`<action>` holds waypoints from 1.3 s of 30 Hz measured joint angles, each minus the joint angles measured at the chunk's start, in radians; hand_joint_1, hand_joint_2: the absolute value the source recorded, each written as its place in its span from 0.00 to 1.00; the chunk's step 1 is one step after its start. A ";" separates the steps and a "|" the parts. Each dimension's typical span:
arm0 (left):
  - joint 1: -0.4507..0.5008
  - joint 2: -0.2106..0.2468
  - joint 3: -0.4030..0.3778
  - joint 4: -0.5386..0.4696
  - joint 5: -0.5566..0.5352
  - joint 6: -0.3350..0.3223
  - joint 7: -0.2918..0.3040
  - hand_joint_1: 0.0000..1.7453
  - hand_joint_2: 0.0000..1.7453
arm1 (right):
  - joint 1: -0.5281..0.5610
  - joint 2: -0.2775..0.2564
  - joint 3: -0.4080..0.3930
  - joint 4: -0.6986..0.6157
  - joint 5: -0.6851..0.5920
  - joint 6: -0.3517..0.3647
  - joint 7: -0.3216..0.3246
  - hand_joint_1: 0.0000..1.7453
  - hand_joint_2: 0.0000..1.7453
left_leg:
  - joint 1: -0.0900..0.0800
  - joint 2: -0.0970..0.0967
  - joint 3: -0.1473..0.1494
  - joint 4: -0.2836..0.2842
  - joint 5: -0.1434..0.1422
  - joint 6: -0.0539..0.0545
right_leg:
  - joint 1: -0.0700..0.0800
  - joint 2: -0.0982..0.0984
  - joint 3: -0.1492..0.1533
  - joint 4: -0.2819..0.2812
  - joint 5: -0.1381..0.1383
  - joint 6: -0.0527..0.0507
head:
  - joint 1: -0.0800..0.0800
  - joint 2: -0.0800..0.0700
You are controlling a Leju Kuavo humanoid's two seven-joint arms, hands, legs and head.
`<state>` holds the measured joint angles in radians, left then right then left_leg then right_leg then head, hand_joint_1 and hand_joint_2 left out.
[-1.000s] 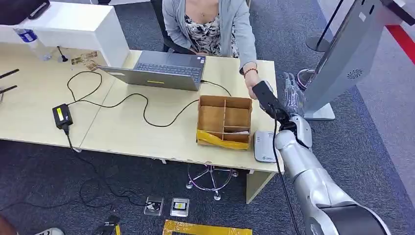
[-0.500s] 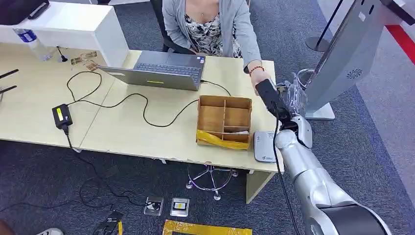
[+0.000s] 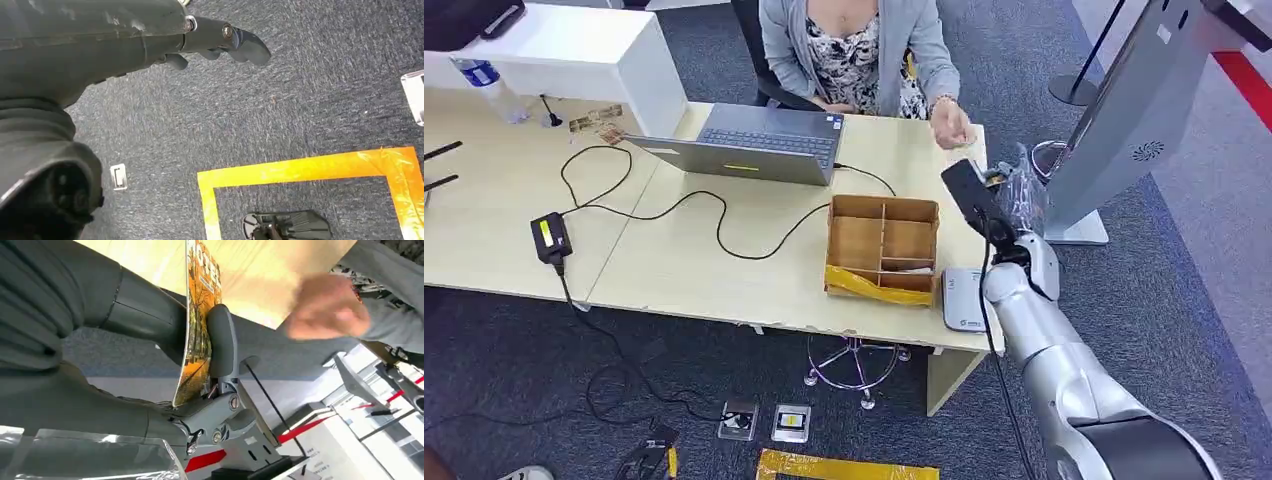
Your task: Pass the card to the sensor for recognition and then transmit it.
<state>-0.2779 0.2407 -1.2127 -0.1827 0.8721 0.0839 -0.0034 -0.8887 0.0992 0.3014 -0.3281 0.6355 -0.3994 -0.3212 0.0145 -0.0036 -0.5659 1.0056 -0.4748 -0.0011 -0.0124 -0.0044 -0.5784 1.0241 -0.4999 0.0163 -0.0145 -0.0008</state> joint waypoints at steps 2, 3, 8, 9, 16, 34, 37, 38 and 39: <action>-0.001 0.000 0.000 0.000 0.000 0.000 0.000 0.00 0.00 | 0.000 0.000 0.003 0.000 -0.002 0.000 -0.001 1.00 1.00 | 0.000 0.000 0.000 0.000 0.000 0.000 | 0.000 0.000 0.000 0.000 0.000 0.000 | 0.000 0.000; -0.001 0.000 -0.001 0.000 0.000 0.000 0.001 0.00 0.00 | 0.000 0.000 0.004 0.000 -0.006 0.000 -0.003 1.00 1.00 | 0.000 0.000 0.000 0.000 0.000 0.000 | 0.000 0.000 0.000 0.000 0.000 0.000 | 0.000 0.000; -0.001 0.000 -0.002 0.000 0.000 0.001 0.014 0.00 0.00 | -0.001 0.000 0.004 0.000 -0.031 -0.001 -0.010 1.00 1.00 | 0.000 0.000 0.000 0.000 0.000 0.000 | 0.000 0.000 0.000 0.000 0.000 0.000 | 0.000 0.000; -0.001 0.000 -0.003 0.000 0.000 0.001 0.014 0.00 0.00 | -0.001 -0.001 0.004 0.000 -0.033 -0.002 -0.011 1.00 1.00 | 0.000 0.000 0.000 0.000 0.000 0.000 | 0.000 0.000 0.000 0.000 0.000 0.000 | 0.000 0.000; -0.001 0.000 -0.003 0.000 0.017 0.004 0.013 0.00 0.00 | 0.007 -0.015 0.005 0.000 -0.029 -0.001 0.005 1.00 1.00 | 0.000 0.000 0.000 0.000 0.000 0.000 | 0.000 0.000 -0.001 0.000 0.000 0.000 | 0.000 0.000; 0.045 0.008 -0.003 0.000 0.072 0.026 0.005 0.00 0.00 | 0.113 -0.116 0.011 0.003 -0.036 0.010 0.021 1.00 1.00 | 0.000 0.001 0.000 0.000 -0.001 0.000 | 0.000 0.001 -0.001 0.000 0.000 0.000 | 0.000 0.000; 0.047 0.008 -0.003 0.000 0.072 0.031 -0.002 0.00 0.00 | 0.115 -0.118 0.021 0.003 -0.036 0.010 0.019 1.00 1.00 | 0.000 0.001 0.000 0.000 -0.001 0.000 | 0.000 0.001 -0.001 0.000 0.000 0.000 | 0.000 0.000; 0.047 0.008 -0.003 0.000 0.072 0.031 -0.003 0.00 0.00 | 0.115 -0.118 0.023 0.003 -0.036 0.009 0.019 1.00 1.00 | 0.000 0.001 0.000 0.000 -0.001 0.000 | 0.000 0.001 -0.001 0.000 0.000 0.000 | 0.000 0.000; 0.047 0.008 -0.003 0.000 0.071 0.032 -0.004 0.00 0.00 | 0.116 -0.118 0.026 0.003 -0.036 0.009 0.019 1.00 1.00 | 0.000 0.001 0.000 0.000 -0.001 0.000 | 0.000 0.001 -0.001 0.000 0.000 0.000 | 0.000 0.000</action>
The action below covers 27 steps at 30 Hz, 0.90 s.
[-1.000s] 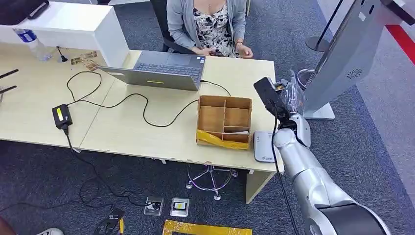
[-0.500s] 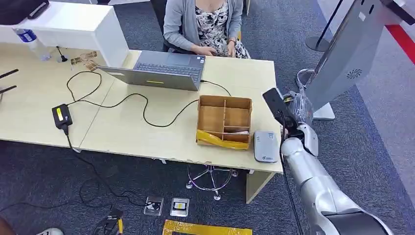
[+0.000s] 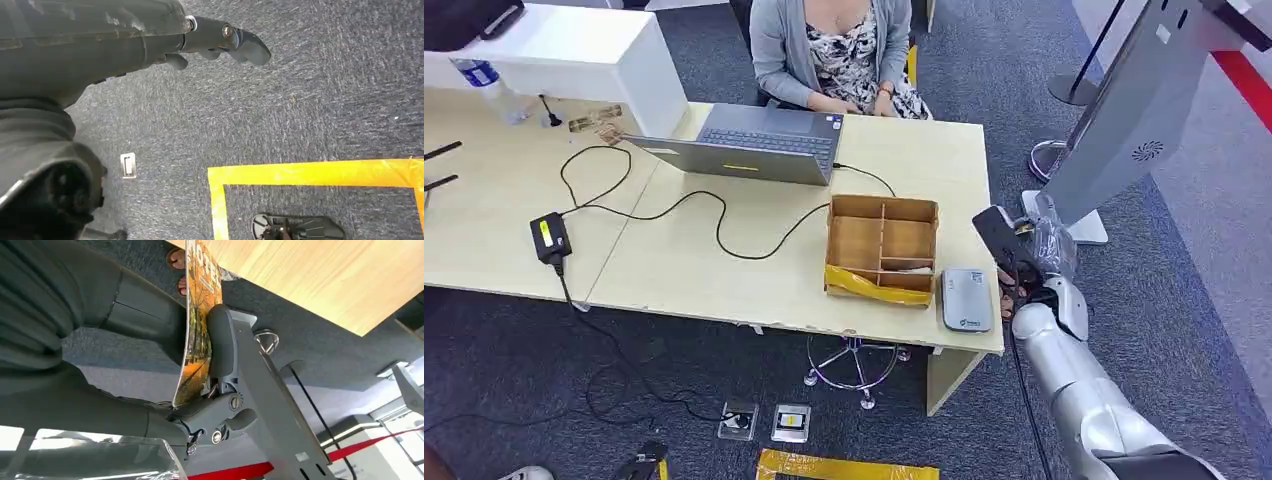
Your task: Pass the card to the sensor for recognition and then transmit it.
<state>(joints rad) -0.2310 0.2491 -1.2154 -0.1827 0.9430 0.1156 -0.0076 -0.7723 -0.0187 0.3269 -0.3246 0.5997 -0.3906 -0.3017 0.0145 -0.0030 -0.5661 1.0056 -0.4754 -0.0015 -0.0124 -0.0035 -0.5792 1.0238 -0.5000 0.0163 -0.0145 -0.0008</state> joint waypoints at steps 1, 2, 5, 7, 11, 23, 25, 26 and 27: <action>0.000 0.000 0.000 0.000 -0.001 0.000 -0.001 0.00 0.00 | 0.002 0.000 0.004 0.000 0.000 0.000 0.000 1.00 1.00 | 0.000 0.000 0.000 0.000 0.000 0.000 | 0.000 0.000 0.000 0.000 0.000 0.000 | 0.000 0.000; 0.000 0.000 0.000 0.000 -0.002 0.000 -0.002 0.00 0.00 | 0.005 0.000 0.005 0.000 -0.003 0.000 0.000 1.00 1.00 | 0.000 0.000 0.000 0.000 0.000 0.000 | 0.000 0.000 0.000 0.000 0.000 0.000 | 0.000 0.000; 0.000 0.000 0.000 0.000 -0.007 0.002 -0.002 0.00 0.00 | 0.018 0.000 0.007 0.000 -0.006 0.000 -0.002 1.00 1.00 | 0.000 0.000 0.000 0.000 0.000 0.000 | 0.000 0.000 0.000 0.000 0.000 0.000 | 0.000 0.000; 0.000 0.000 0.000 0.000 -0.009 0.002 -0.002 0.00 0.00 | 0.032 0.000 0.010 0.000 -0.006 0.000 -0.006 1.00 1.00 | 0.000 0.000 0.000 0.000 0.000 0.000 | 0.000 0.000 0.000 0.000 0.000 0.000 | 0.000 0.000; 0.000 0.000 0.000 0.000 -0.013 0.001 0.005 0.00 0.00 | 0.055 0.000 0.022 0.000 -0.010 -0.002 -0.021 1.00 1.00 | 0.000 0.000 0.000 0.000 0.000 0.000 | 0.000 0.000 0.000 0.000 0.000 0.000 | 0.000 0.000; 0.000 0.000 0.000 0.000 -0.018 -0.002 0.005 0.00 0.00 | 0.099 0.002 0.041 0.000 -0.032 0.011 -0.030 1.00 1.00 | 0.000 0.000 0.000 0.000 0.000 0.000 | 0.000 0.000 0.000 0.000 0.000 0.000 | 0.000 0.000; 0.000 0.000 0.000 0.000 -0.016 -0.002 0.005 0.00 0.00 | 0.102 0.002 0.050 0.000 -0.032 0.012 -0.029 1.00 1.00 | 0.000 0.000 0.000 0.000 0.000 0.000 | 0.000 0.000 0.000 0.000 0.000 0.000 | 0.000 0.000; 0.001 0.000 0.000 0.000 -0.016 -0.002 0.005 0.00 0.00 | 0.103 0.002 0.052 0.000 -0.032 0.012 -0.029 1.00 1.00 | 0.000 0.000 0.000 0.000 0.000 0.000 | 0.000 0.000 0.000 0.000 0.000 0.000 | 0.000 0.000; 0.001 0.000 0.000 0.000 -0.016 -0.002 0.005 0.00 0.00 | 0.104 0.002 0.053 0.000 -0.032 0.012 -0.029 1.00 1.00 | 0.000 0.000 0.000 0.000 0.000 0.000 | 0.000 0.000 0.000 0.000 0.000 0.000 | 0.000 0.000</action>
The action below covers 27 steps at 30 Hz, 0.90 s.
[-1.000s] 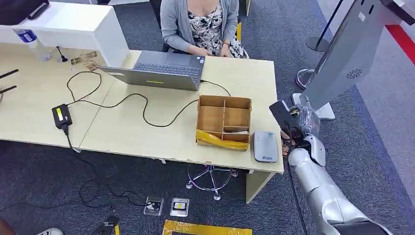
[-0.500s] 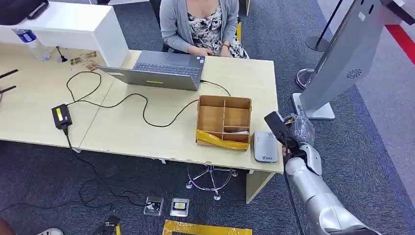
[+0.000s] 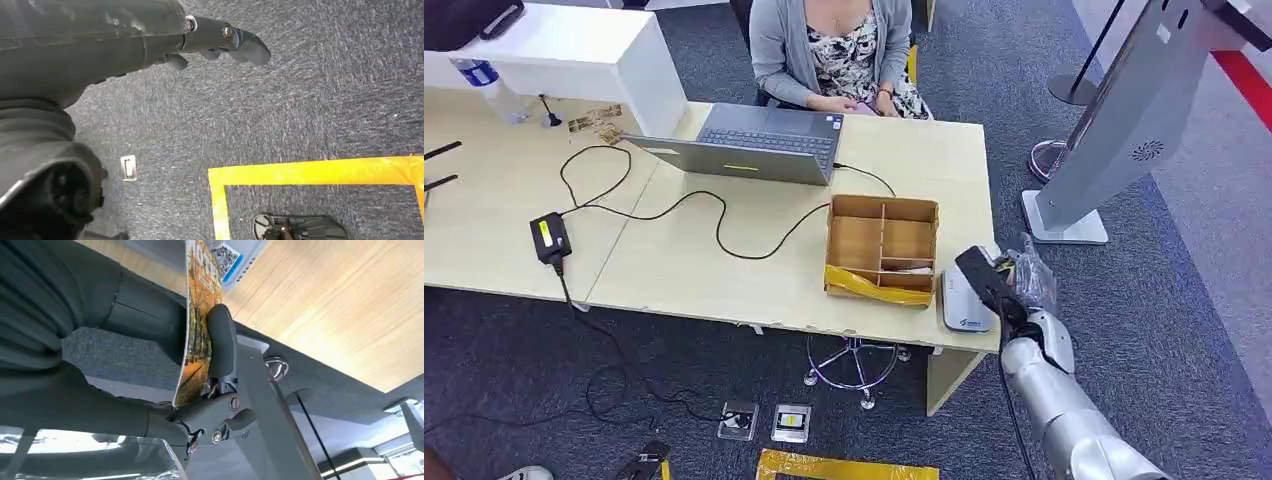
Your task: Pass the card to the sensor for recognition and then transmit it.
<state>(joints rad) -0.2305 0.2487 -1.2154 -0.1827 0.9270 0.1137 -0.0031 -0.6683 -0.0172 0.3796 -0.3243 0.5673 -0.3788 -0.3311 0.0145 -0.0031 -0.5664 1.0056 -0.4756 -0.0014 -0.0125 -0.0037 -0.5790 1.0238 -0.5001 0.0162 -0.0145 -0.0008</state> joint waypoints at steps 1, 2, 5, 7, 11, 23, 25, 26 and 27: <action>0.000 0.000 0.000 0.000 0.000 0.000 0.000 0.00 0.00 | 0.001 0.000 0.001 0.000 0.000 0.000 0.000 1.00 1.00 | 0.000 0.000 0.000 0.000 0.000 0.000 | 0.000 0.000 0.000 0.000 0.000 0.000 | 0.000 0.000; 0.000 0.000 0.000 0.000 0.000 0.000 0.000 0.00 0.00 | 0.001 0.000 0.002 0.000 0.000 0.000 0.000 1.00 1.00 | 0.000 0.000 0.000 0.000 0.000 0.000 | 0.000 0.000 0.000 0.000 0.000 0.000 | 0.000 0.000; 0.000 0.000 0.000 0.000 0.000 -0.001 0.000 0.00 0.00 | 0.002 0.000 0.002 0.000 0.000 0.000 0.000 1.00 1.00 | 0.000 0.000 0.000 0.000 0.000 0.000 | 0.000 0.000 0.000 0.000 0.000 0.000 | 0.000 0.000; 0.000 0.000 0.000 0.000 0.000 -0.001 0.000 0.00 0.00 | 0.005 0.000 0.003 0.000 0.000 0.003 -0.005 1.00 1.00 | 0.000 0.000 0.000 0.000 0.000 0.000 | 0.000 0.000 0.000 0.000 0.000 0.000 | 0.000 0.000; 0.003 0.000 0.000 0.000 0.003 0.000 0.000 0.00 0.00 | 0.010 0.000 0.013 0.000 0.000 0.005 -0.008 1.00 1.00 | 0.000 0.000 0.000 0.000 0.000 0.000 | 0.000 0.000 0.000 0.000 0.000 0.000 | 0.000 0.000; 0.004 0.001 0.000 0.000 -0.007 -0.001 0.003 0.00 0.00 | 0.011 -0.012 0.027 0.000 -0.013 0.022 0.027 1.00 1.00 | 0.000 0.001 0.001 0.000 0.000 0.000 | 0.000 0.001 0.000 0.000 0.000 0.000 | 0.000 0.000; 0.004 0.002 0.000 0.000 -0.008 0.001 0.005 0.00 0.00 | 0.015 -0.017 0.027 0.000 -0.018 0.023 0.028 1.00 1.00 | 0.000 0.001 0.001 0.000 0.000 0.000 | 0.000 0.001 0.000 0.000 0.000 0.000 | 0.000 0.000; 0.004 0.002 0.000 0.000 -0.010 0.001 0.006 0.00 0.00 | 0.016 -0.018 0.027 0.000 -0.019 0.023 0.029 1.00 1.00 | 0.000 0.001 0.001 0.000 0.000 0.000 | 0.000 0.001 0.000 0.000 0.000 0.000 | 0.000 0.000; 0.004 0.003 0.000 0.000 -0.010 0.001 0.007 0.00 0.00 | 0.018 -0.018 0.027 0.000 -0.020 0.023 0.029 1.00 1.00 | 0.000 0.001 0.001 0.000 0.000 0.000 | 0.000 0.001 0.000 0.000 0.000 0.000 | 0.000 0.000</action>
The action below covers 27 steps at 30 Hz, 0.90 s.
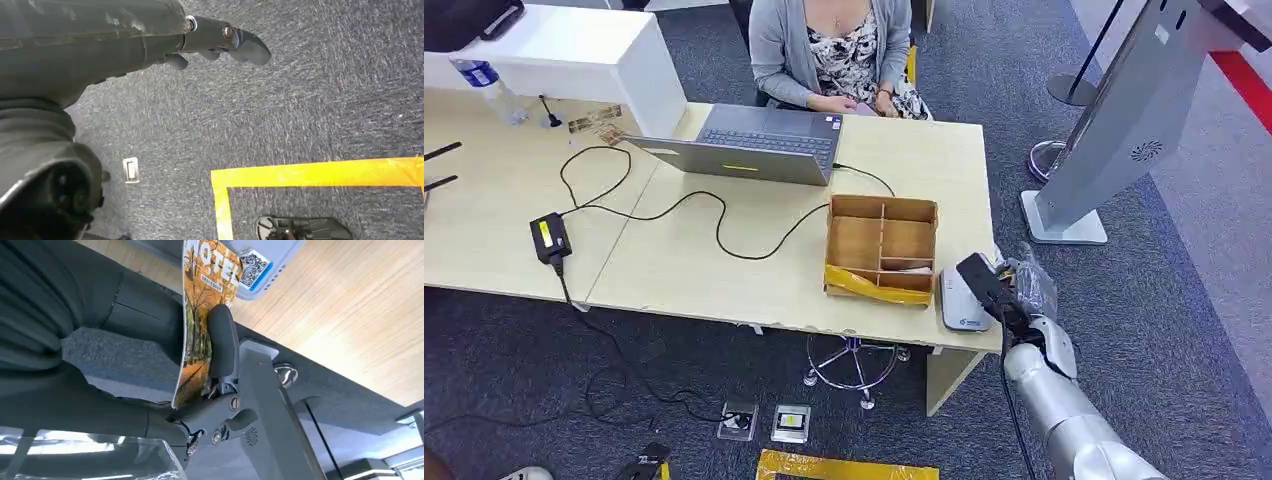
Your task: Pass the card to the sensor for recognition and then transmit it.
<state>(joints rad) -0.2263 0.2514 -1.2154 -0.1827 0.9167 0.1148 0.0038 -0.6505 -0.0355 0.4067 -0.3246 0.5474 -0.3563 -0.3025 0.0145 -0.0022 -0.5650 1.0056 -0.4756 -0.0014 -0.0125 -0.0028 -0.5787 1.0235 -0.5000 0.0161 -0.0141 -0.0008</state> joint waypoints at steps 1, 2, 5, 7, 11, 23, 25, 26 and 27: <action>0.000 0.000 0.000 0.000 0.000 0.000 0.001 0.00 0.00 | 0.001 0.000 0.000 0.000 -0.001 0.000 0.000 1.00 1.00 | 0.000 0.000 0.000 0.000 0.000 0.000 | 0.000 0.000 0.000 0.000 0.000 0.000 | 0.000 0.000; 0.000 0.000 0.000 0.000 0.000 0.000 0.003 0.00 0.00 | 0.003 0.000 0.000 0.000 -0.002 0.000 0.001 1.00 1.00 | 0.000 0.000 0.000 0.000 0.000 0.000 | 0.000 0.000 0.000 0.000 0.000 0.000 | 0.000 0.000; 0.000 0.000 0.000 0.000 -0.003 0.000 0.004 0.00 0.00 | 0.009 -0.005 0.000 0.000 -0.005 -0.002 0.001 1.00 1.00 | 0.000 0.000 0.000 0.000 0.000 0.000 | 0.000 0.000 0.000 0.000 0.000 0.000 | 0.000 0.000; -0.001 0.000 0.000 0.000 -0.006 -0.001 0.005 0.00 0.00 | 0.017 -0.008 0.000 0.000 -0.007 -0.009 0.004 1.00 1.00 | 0.000 0.000 0.000 0.000 0.000 0.000 | 0.000 0.000 0.000 0.000 0.000 0.000 | 0.000 0.000; -0.003 0.000 0.000 0.000 -0.011 0.000 0.006 0.00 0.00 | 0.026 -0.012 0.001 0.000 -0.016 -0.021 0.005 1.00 1.00 | 0.000 0.000 0.000 0.000 0.000 0.000 | 0.000 0.000 0.000 0.000 0.000 0.000 | 0.000 0.000; -0.005 0.000 0.000 0.000 -0.003 0.022 0.007 0.00 0.00 | 0.031 -0.014 0.011 0.000 -0.026 -0.017 0.003 1.00 1.00 | 0.000 0.000 0.000 0.000 0.000 0.000 | 0.000 0.000 0.000 0.000 0.000 0.000 | 0.000 0.000; -0.006 0.000 0.000 0.000 -0.008 0.021 0.007 0.00 0.00 | 0.030 -0.015 0.016 0.000 -0.033 -0.020 -0.001 1.00 1.00 | 0.000 0.000 0.000 0.000 0.000 0.000 | 0.000 0.000 0.000 0.000 0.000 0.000 | 0.000 0.000; -0.006 0.000 0.000 0.000 -0.010 0.020 0.007 0.00 0.00 | 0.030 -0.016 0.017 0.000 -0.037 -0.021 -0.003 1.00 1.00 | 0.000 0.000 0.000 0.000 0.000 0.000 | 0.000 0.000 0.000 0.000 0.000 0.000 | 0.000 0.000; -0.006 0.000 0.000 0.000 -0.012 0.019 0.007 0.00 0.00 | 0.029 -0.016 0.017 0.000 -0.038 -0.022 -0.005 1.00 1.00 | 0.000 0.000 0.000 0.000 0.000 0.000 | 0.000 0.000 0.000 0.000 0.000 0.000 | 0.000 0.000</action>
<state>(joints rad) -0.2326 0.2514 -1.2158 -0.1827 0.9049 0.1339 0.0107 -0.6212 -0.0511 0.4238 -0.3246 0.5096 -0.3784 -0.3071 0.0145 -0.0020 -0.5649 1.0055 -0.4757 -0.0015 -0.0124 -0.0027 -0.5785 1.0233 -0.5000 0.0161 -0.0145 -0.0008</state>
